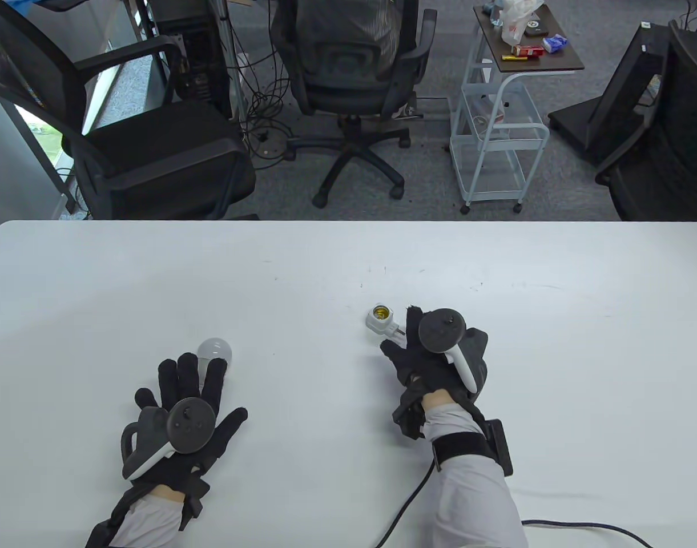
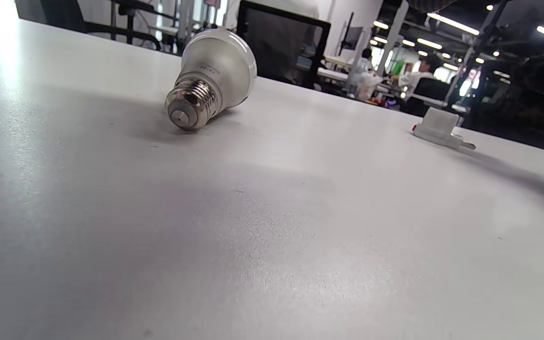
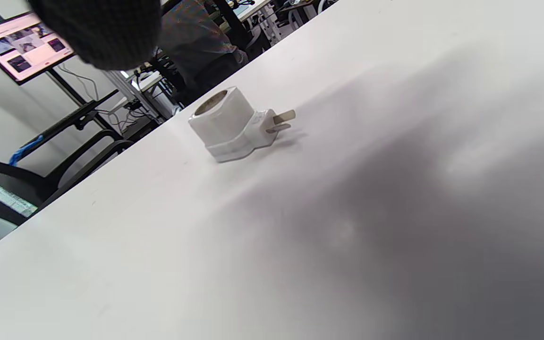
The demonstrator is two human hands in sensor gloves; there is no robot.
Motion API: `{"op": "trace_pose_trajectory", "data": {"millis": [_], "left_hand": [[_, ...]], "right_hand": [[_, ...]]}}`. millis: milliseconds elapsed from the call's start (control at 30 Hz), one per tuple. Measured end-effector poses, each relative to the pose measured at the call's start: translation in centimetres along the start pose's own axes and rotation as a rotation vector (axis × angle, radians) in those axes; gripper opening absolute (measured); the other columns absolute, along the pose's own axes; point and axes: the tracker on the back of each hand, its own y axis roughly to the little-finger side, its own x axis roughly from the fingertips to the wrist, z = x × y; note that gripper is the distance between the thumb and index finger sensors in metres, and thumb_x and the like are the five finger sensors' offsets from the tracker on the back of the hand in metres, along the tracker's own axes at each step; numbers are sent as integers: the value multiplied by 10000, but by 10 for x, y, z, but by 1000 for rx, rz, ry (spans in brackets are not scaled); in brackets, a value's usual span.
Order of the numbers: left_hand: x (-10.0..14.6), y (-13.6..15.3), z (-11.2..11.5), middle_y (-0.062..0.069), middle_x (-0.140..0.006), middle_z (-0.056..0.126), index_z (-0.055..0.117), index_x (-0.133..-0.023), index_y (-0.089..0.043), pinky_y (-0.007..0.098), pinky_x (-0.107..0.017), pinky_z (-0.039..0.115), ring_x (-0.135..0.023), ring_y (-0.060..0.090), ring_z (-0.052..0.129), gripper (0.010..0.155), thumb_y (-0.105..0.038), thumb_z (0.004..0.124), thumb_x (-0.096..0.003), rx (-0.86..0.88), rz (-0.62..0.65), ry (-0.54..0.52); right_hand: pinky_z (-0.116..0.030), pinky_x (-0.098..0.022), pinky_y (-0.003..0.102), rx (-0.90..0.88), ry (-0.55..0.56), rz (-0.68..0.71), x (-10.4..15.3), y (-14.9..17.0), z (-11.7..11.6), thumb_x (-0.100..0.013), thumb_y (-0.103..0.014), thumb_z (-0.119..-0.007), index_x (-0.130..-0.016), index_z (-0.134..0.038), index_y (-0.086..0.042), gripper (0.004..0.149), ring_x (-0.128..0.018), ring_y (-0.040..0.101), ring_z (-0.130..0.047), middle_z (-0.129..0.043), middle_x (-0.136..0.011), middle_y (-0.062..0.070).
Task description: Screw light bulb into light bulb socket (Screw with left hand)
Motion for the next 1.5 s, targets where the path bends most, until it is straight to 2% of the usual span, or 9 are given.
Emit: {"op": "trace_pose_trajectory", "data": {"millis": [367,467,533,633,733,900,1200,1400,1500], "left_hand": [[-3,-6,3,256,-1135,-129,-99,-1106,-292,837,-555,24,-978,522,-149,834,-628,495,-627,-30,18,16],[-4,-7,3,255,-1136,-131,-99,-1107,-292,838,-554,23,-978,523,-149,835,-628,496,-628,-29,19,19],[-3,-7,0,254,-1137,-130,-99,-1108,-291,837,-555,22,-979,523,-150,834,-628,495,-630,-19,25,9],[-3,-8,-1,258,-1138,-128,-100,-1108,-291,838,-555,23,-980,525,-147,835,-628,496,-630,-18,30,2],[-2,-7,-2,257,-1138,-126,-97,-1109,-290,838,-556,27,-981,525,-143,835,-627,498,-629,-15,34,-6],[-1,-3,-3,262,-1137,-122,-97,-1108,-288,840,-556,33,-982,529,-137,837,-626,499,-628,-8,20,-13],[3,4,-5,268,-1138,-107,-93,-1108,-281,844,-563,55,-987,543,-110,836,-621,501,-628,35,-8,-32],[5,14,-2,275,-1147,-59,-51,-1123,-268,847,-579,95,-1003,551,-65,794,-526,535,-654,75,-63,-65],[2,18,4,286,-1151,-25,-28,-1131,-253,848,-591,130,-1015,558,-7,773,-477,543,-661,94,-106,-58]], "right_hand": [[-34,-673,732,231,-12,-125,-67,-35,-46,-499,-424,-834,-1080,-319,-212,805,-1073,432,-149,-261,-1168,130],[-46,-678,729,324,-5,-161,-73,-34,-62,-521,-387,-799,-1068,-367,-170,730,-1072,428,-164,-306,-1160,132],[-96,-696,733,315,93,-150,-73,-34,-65,-491,-370,-823,-1056,-440,-160,715,-1079,423,-236,-395,-1147,143],[-153,-683,743,276,35,-129,-70,-34,-59,-471,-339,-857,-1029,-505,-175,680,-1058,444,-285,-436,-1131,146],[-327,-684,740,254,104,-30,-50,-37,-48,-447,-337,-879,-1006,-552,-145,675,-1000,496,-494,-531,-1077,219],[-493,-671,694,152,-8,108,1,-41,-20,-459,-357,-859,-1010,-527,-120,686,-856,513,-745,-694,-961,283],[-438,-657,738,14,102,232,95,-19,8,-404,-432,-932,-977,-622,-132,717,-791,445,-800,-765,-913,221],[-412,-646,760,-211,157,230,107,24,-10,-368,-412,-983,-948,-691,-115,714,-770,442,-773,-755,-893,214],[-399,-648,759,-193,104,236,107,29,-10,-391,-417,-963,-961,-681,-128,698,-783,440,-753,-734,-905,210]]}}
